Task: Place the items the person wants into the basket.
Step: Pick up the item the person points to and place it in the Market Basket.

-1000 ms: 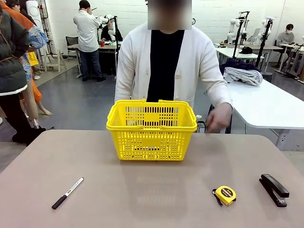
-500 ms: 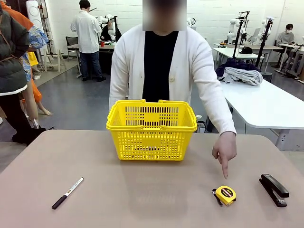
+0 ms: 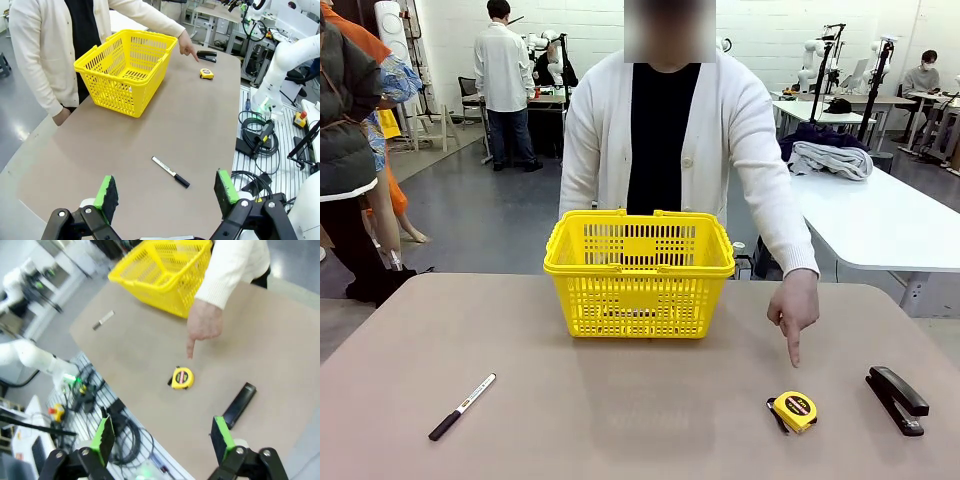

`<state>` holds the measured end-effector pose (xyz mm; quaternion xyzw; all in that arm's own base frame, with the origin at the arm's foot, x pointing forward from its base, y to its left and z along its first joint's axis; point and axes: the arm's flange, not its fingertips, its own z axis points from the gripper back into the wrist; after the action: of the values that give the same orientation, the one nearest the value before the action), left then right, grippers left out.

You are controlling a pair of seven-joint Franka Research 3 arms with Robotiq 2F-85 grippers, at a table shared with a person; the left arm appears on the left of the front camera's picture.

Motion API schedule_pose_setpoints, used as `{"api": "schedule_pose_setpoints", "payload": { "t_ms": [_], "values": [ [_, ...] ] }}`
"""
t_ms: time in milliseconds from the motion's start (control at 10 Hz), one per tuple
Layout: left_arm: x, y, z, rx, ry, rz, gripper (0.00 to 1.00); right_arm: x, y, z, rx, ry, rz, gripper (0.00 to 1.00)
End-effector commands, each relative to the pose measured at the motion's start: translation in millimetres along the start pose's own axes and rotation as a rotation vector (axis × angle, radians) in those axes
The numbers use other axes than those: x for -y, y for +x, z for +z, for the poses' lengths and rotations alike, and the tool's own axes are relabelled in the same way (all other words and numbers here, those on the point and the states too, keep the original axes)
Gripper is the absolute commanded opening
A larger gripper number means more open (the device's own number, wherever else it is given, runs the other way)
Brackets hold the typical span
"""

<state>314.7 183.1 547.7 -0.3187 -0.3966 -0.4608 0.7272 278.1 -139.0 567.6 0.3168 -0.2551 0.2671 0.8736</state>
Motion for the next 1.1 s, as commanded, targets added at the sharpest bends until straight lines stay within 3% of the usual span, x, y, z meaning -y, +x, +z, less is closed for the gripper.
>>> {"api": "schedule_pose_setpoints", "payload": {
  "t_ms": [0, 300, 500, 800, 1000],
  "values": [
    [-1, -1, 1, 0.021, -0.004, -0.020, 1.00, -43, 40, -22, -0.245, -0.130, 0.017, 1.00],
    [-1, -1, 1, 0.021, -0.004, -0.020, 1.00, -97, 78, -88, -0.502, -0.261, -0.007, 1.00],
    [-1, -1, 1, 0.021, -0.004, -0.020, 1.00, -108, 85, -147, -0.577, -0.309, -0.041, 1.00],
    [-1, -1, 1, 0.021, -0.004, -0.020, 1.00, -94, 73, -232, -0.533, -0.363, -0.081, 1.00],
    [-1, -1, 1, 0.021, -0.004, -0.020, 1.00, -82, 59, -259, -0.521, -0.385, -0.088, 1.00]
  ]
}}
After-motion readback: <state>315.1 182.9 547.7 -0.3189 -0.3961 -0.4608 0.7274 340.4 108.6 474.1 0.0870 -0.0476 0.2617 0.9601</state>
